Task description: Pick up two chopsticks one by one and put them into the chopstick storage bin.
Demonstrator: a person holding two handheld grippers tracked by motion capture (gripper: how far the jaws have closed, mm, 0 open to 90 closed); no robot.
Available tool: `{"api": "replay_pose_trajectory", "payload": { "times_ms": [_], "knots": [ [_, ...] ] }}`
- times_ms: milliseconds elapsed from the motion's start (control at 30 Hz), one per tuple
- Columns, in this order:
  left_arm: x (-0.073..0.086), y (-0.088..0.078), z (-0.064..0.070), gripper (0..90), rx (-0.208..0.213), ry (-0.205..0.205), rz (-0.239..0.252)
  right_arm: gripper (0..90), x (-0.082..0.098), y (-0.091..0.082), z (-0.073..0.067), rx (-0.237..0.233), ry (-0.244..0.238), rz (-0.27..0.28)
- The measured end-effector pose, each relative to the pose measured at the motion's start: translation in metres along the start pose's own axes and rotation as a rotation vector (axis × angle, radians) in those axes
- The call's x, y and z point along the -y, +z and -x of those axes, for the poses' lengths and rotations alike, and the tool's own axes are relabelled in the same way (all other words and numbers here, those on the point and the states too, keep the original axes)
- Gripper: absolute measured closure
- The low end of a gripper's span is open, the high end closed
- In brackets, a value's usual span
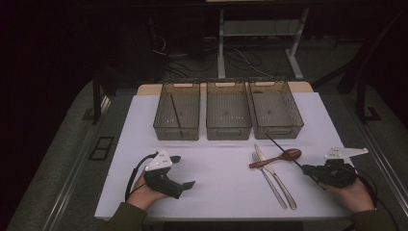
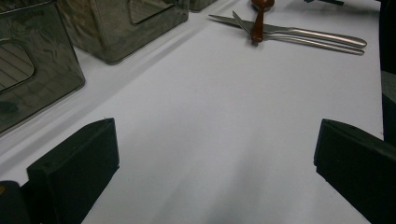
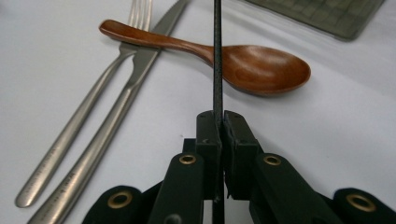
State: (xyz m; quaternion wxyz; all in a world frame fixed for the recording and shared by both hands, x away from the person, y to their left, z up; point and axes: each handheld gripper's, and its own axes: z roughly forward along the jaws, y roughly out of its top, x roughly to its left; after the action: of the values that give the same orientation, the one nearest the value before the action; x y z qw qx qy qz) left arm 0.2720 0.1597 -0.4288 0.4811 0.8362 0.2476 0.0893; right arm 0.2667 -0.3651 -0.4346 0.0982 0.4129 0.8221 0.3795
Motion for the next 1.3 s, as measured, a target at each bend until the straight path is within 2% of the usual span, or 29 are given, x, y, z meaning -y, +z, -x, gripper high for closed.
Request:
{"api": "replay_pose_trajectory", "payload": {
  "times_ms": [333, 833, 1300],
  "knots": [
    [0.0, 0.0, 0.0, 0.0, -0.002, -0.001, -0.001, 84.5, -0.006, -0.002, -0.007, -0.027, -0.019, 0.026],
    [0.001, 0.0, 0.0, 0.0, 0.002, 0.0, -0.004, 84.5, -0.026, 0.003, -0.016, -0.055, -0.059, 0.052],
    [-0.001, 0.003, 0.001, 0.0, -0.002, -0.008, 0.008, 84.5, -0.053, 0.015, -0.027, -0.067, -0.082, 0.035]
  ]
}}
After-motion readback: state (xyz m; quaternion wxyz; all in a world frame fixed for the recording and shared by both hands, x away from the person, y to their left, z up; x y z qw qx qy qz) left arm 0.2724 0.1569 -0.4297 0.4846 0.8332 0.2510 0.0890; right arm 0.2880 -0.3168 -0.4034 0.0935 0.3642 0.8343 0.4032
